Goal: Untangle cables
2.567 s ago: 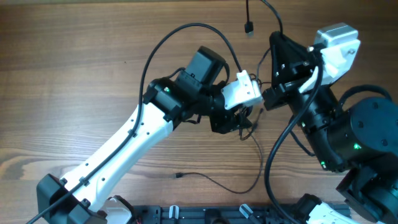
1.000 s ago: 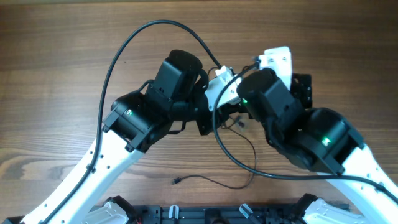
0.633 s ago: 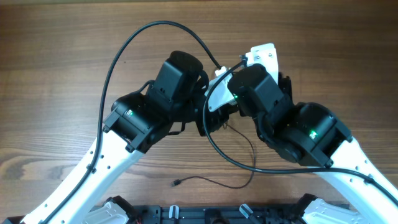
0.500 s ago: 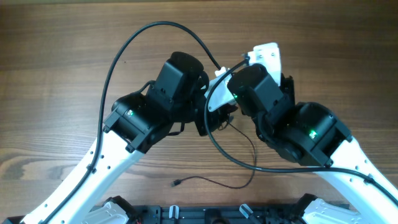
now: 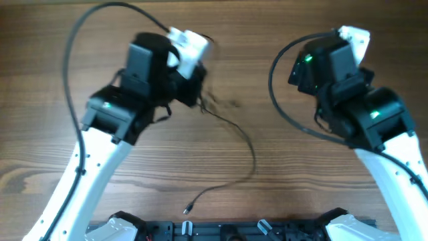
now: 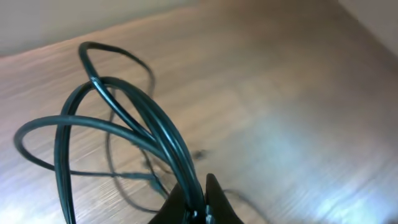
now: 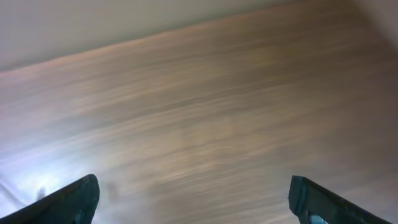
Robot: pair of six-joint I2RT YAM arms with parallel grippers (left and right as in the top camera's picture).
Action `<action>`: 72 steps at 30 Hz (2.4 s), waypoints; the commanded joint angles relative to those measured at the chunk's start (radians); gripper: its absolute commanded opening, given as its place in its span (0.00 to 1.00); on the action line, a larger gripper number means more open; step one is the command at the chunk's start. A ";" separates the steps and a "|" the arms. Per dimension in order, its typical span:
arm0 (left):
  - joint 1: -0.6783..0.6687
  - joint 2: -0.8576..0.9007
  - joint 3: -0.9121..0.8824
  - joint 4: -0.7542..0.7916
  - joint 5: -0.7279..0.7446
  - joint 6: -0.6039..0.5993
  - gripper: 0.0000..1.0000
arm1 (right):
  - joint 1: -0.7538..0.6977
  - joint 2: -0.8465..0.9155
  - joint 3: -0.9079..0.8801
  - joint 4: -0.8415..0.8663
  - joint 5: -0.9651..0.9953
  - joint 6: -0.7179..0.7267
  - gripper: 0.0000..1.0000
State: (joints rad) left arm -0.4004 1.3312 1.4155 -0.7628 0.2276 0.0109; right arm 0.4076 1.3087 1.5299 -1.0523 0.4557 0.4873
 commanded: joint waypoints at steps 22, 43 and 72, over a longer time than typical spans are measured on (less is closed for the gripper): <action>0.183 -0.007 0.015 0.063 -0.134 -0.758 0.45 | -0.012 0.020 0.000 -0.087 -1.058 -0.739 1.00; 0.236 -0.007 0.015 -0.283 -0.434 -0.748 0.55 | 0.104 0.552 0.000 0.056 -0.839 -0.483 1.00; 0.235 -0.007 0.015 -0.374 -0.427 -0.747 0.49 | 0.208 0.771 -0.152 -0.088 -0.586 -0.301 1.00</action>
State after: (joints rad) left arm -0.1696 1.3312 1.4178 -1.1374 -0.1867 -0.7460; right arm 0.6163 2.0594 1.4200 -1.1385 -0.0200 0.1612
